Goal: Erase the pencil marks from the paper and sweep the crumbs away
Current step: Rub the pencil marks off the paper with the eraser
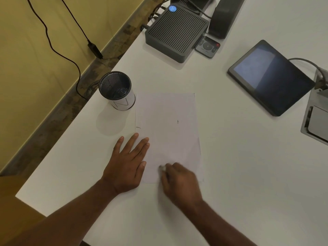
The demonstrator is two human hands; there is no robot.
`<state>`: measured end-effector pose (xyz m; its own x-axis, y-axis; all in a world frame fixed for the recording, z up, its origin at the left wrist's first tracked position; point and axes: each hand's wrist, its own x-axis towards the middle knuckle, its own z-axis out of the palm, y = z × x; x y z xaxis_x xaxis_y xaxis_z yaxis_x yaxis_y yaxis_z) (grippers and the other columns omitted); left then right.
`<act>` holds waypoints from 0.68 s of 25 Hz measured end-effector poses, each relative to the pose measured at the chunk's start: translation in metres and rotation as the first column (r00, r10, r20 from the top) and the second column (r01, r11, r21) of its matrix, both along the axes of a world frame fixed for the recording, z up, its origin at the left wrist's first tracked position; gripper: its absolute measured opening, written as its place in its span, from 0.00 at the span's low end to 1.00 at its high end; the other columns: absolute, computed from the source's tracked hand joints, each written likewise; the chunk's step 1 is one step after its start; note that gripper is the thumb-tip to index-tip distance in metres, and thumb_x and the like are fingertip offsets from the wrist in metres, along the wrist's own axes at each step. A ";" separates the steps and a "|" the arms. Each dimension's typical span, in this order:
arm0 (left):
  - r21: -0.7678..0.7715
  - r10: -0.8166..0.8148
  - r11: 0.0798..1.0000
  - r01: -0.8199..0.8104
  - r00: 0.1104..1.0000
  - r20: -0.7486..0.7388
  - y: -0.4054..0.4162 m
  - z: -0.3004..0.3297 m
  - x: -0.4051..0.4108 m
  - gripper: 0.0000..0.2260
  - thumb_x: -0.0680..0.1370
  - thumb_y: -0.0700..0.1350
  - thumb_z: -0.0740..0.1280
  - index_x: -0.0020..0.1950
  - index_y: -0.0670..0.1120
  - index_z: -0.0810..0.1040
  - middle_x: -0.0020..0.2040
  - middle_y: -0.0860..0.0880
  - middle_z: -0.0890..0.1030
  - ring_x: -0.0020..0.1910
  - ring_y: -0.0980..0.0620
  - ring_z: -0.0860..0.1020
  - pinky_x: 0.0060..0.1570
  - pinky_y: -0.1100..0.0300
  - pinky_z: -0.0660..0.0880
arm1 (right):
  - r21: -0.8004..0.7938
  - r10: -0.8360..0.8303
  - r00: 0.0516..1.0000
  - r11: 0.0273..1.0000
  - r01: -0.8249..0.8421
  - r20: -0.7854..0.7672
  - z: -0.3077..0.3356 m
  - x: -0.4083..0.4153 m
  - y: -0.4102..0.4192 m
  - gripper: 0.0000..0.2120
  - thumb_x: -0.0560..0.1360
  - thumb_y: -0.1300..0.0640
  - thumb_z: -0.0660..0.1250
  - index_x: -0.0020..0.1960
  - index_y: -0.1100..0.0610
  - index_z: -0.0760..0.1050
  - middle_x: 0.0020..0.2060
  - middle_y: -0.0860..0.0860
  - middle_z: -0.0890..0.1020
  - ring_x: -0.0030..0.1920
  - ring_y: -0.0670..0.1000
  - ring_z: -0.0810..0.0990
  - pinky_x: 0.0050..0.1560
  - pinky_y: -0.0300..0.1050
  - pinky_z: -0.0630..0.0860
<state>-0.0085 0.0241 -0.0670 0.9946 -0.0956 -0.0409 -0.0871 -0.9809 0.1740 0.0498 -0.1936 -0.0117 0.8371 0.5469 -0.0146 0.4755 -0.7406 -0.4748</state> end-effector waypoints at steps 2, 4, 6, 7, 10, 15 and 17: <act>0.002 0.003 1.000 -0.003 1.000 0.006 0.000 0.000 0.001 0.27 0.84 0.52 0.53 0.82 0.45 0.62 0.84 0.48 0.61 0.84 0.43 0.54 0.78 0.33 0.55 | -0.014 -0.204 0.978 0.979 0.204 0.037 -0.001 0.039 -0.020 0.13 0.74 0.57 0.71 0.32 0.55 0.74 0.28 0.52 0.76 0.27 0.57 0.76 0.26 0.44 0.68; 0.003 0.006 1.000 -0.006 1.000 0.010 -0.001 0.000 0.002 0.27 0.84 0.52 0.53 0.82 0.45 0.62 0.84 0.48 0.60 0.84 0.43 0.54 0.79 0.33 0.55 | 0.020 -0.351 0.931 0.936 0.351 0.101 0.006 0.060 -0.028 0.15 0.74 0.58 0.71 0.30 0.56 0.71 0.26 0.51 0.74 0.25 0.55 0.73 0.27 0.42 0.65; 0.009 0.002 1.000 -0.002 1.000 0.009 -0.001 0.000 0.001 0.27 0.84 0.53 0.52 0.83 0.45 0.61 0.84 0.48 0.60 0.84 0.43 0.54 0.79 0.33 0.55 | 0.040 -0.270 0.961 0.963 0.268 0.058 0.007 0.047 -0.003 0.13 0.75 0.57 0.70 0.32 0.55 0.73 0.27 0.52 0.75 0.26 0.54 0.73 0.27 0.42 0.65; 0.011 -0.002 1.000 0.002 1.000 0.007 0.000 -0.001 0.001 0.27 0.84 0.53 0.51 0.83 0.45 0.61 0.84 0.48 0.60 0.84 0.42 0.54 0.78 0.33 0.56 | 0.033 -0.169 0.985 0.985 0.168 0.023 0.005 0.032 0.014 0.11 0.76 0.56 0.69 0.35 0.55 0.75 0.29 0.51 0.76 0.27 0.53 0.74 0.28 0.42 0.66; 0.010 -0.005 1.000 0.005 1.000 0.004 0.001 -0.001 0.000 0.27 0.85 0.54 0.49 0.83 0.45 0.61 0.84 0.48 0.60 0.84 0.42 0.54 0.78 0.32 0.57 | -0.014 -0.002 0.999 1.000 0.001 -0.042 -0.001 0.039 0.036 0.13 0.79 0.52 0.63 0.37 0.55 0.76 0.32 0.51 0.77 0.30 0.54 0.76 0.30 0.42 0.67; -0.003 -0.009 1.000 0.009 1.000 0.021 0.000 -0.001 0.000 0.27 0.84 0.53 0.51 0.82 0.45 0.62 0.84 0.48 0.60 0.84 0.43 0.53 0.78 0.33 0.55 | 0.080 -0.346 0.919 0.927 0.365 -0.186 0.004 0.094 0.019 0.24 0.78 0.48 0.64 0.27 0.53 0.62 0.22 0.46 0.67 0.23 0.45 0.64 0.28 0.41 0.64; -0.029 -0.002 1.000 0.002 1.000 0.004 0.000 0.003 0.001 0.27 0.85 0.53 0.52 0.83 0.45 0.61 0.84 0.47 0.59 0.84 0.43 0.54 0.78 0.32 0.56 | 0.227 -0.290 0.734 0.826 0.516 -0.614 0.009 0.079 0.025 0.22 0.76 0.44 0.68 0.29 0.57 0.71 0.23 0.46 0.71 0.25 0.44 0.68 0.29 0.35 0.67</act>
